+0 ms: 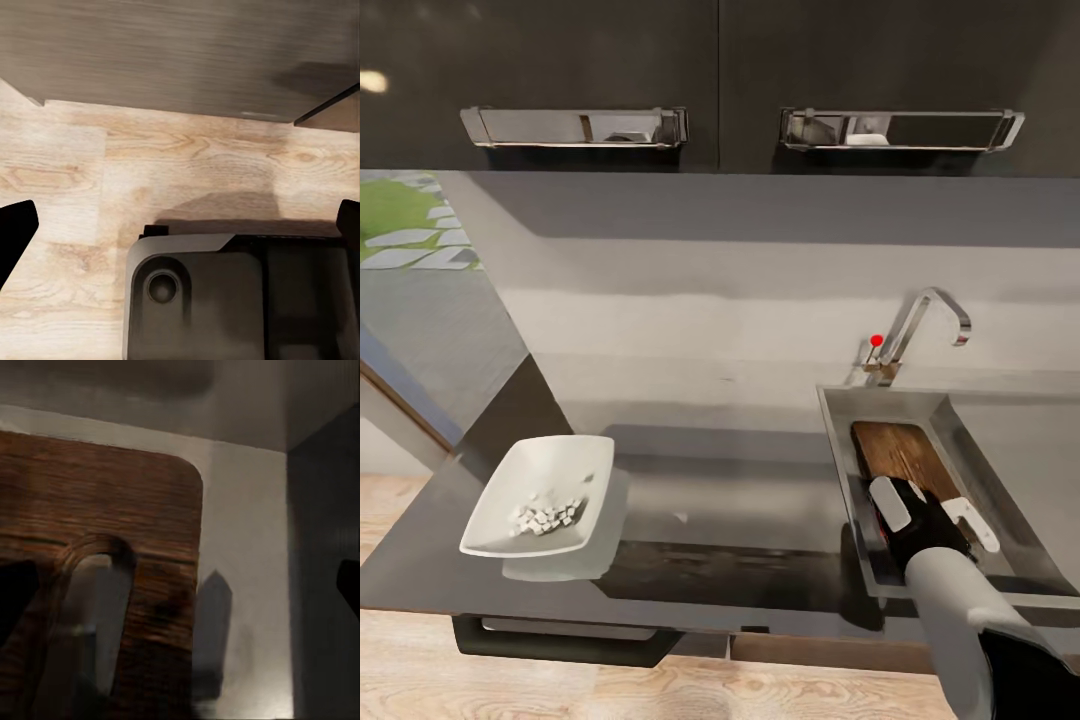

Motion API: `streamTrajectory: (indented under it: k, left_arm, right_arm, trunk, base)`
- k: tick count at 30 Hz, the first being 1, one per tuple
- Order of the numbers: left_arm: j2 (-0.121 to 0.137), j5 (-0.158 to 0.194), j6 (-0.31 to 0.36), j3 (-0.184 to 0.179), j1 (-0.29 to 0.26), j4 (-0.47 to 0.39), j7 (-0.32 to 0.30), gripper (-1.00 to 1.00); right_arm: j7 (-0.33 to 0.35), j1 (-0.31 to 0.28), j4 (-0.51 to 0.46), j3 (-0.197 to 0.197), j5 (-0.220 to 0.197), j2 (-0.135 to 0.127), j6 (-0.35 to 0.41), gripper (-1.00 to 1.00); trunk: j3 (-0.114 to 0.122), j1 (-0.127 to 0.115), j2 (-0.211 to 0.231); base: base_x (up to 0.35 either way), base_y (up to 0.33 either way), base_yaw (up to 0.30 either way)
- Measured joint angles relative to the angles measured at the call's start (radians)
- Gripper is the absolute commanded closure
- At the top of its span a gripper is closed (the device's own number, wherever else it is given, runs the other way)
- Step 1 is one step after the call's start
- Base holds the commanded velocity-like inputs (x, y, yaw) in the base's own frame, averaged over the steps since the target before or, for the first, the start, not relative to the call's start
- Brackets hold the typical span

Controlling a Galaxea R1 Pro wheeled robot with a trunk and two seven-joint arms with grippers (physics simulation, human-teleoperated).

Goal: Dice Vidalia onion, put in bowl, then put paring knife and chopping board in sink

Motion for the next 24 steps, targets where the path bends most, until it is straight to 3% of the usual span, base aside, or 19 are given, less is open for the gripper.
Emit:
streamTrajectory:
  k: [2,3,7,8,11,12,14,16,19,24]
  left_arm:
    - [0.000,0.000,0.000,0.000,0.000,-0.001,0.000,-1.00]
    - [0.000,0.000,0.000,0.000,0.000,0.000,0.000,-1.00]
    - [0.000,0.000,0.000,0.000,0.000,-0.001,0.000,-1.00]
    - [0.000,0.000,0.000,0.000,0.000,-0.001,0.000,-1.00]
    - [0.000,0.000,0.000,0.000,0.000,-0.001,-0.001,-1.00]
    - [0.000,0.000,0.001,0.000,0.000,-0.001,-0.001,-1.00]
    - [0.000,0.000,0.000,0.000,0.000,-0.001,-0.001,-1.00]
    - [0.000,0.000,0.000,0.000,0.000,-0.001,-0.001,-1.00]
    - [0.000,0.000,0.000,0.000,0.000,-0.001,-0.002,-1.00]
    - [0.000,0.000,0.000,0.001,0.000,0.002,-0.002,-1.00]
  right_arm:
    - [-0.011,0.000,-0.126,0.004,0.003,0.002,0.035,-1.00]
    - [-0.022,0.000,-0.216,0.006,0.003,0.006,0.098,-1.00]
    - [-0.026,0.000,-0.532,0.012,-0.003,0.054,0.473,-1.00]
    - [0.001,0.000,-0.595,0.025,-0.002,0.071,0.572,-1.00]
    - [0.121,0.004,-0.668,0.087,-0.001,0.084,0.723,-1.00]
    - [0.232,0.007,-0.691,0.142,0.000,0.084,0.794,-1.00]
    - [0.369,0.012,-0.713,0.208,0.005,0.081,0.845,-1.00]
    - [0.456,0.021,-0.741,0.242,0.020,0.073,0.863,-1.00]
    - [0.525,0.061,-0.797,0.285,0.047,0.053,0.870,-1.00]
    - [0.546,0.121,-0.882,0.312,0.055,0.014,0.870,-1.00]
  trunk:
    - [0.000,0.000,0.000]
    - [0.000,0.000,0.000]
    - [0.000,0.000,0.000]
    - [0.000,0.000,0.000]
    - [0.000,0.000,0.000]
    - [0.000,0.000,0.000]
    - [0.000,0.000,0.000]
    - [0.000,0.000,0.000]
    - [0.000,0.001,0.000]
    - [0.000,0.001,0.000]
  base:
    - [0.000,0.000,0.000]
    - [0.000,0.000,0.000]
    - [0.000,0.000,0.000]
    - [0.000,0.000,0.000]
    - [0.000,0.000,0.000]
    - [0.000,0.000,0.000]
    - [-0.008,0.000,0.000]
    - [-0.146,0.000,0.000]
    - [-0.285,0.000,0.000]
    - [-0.331,0.000,0.000]
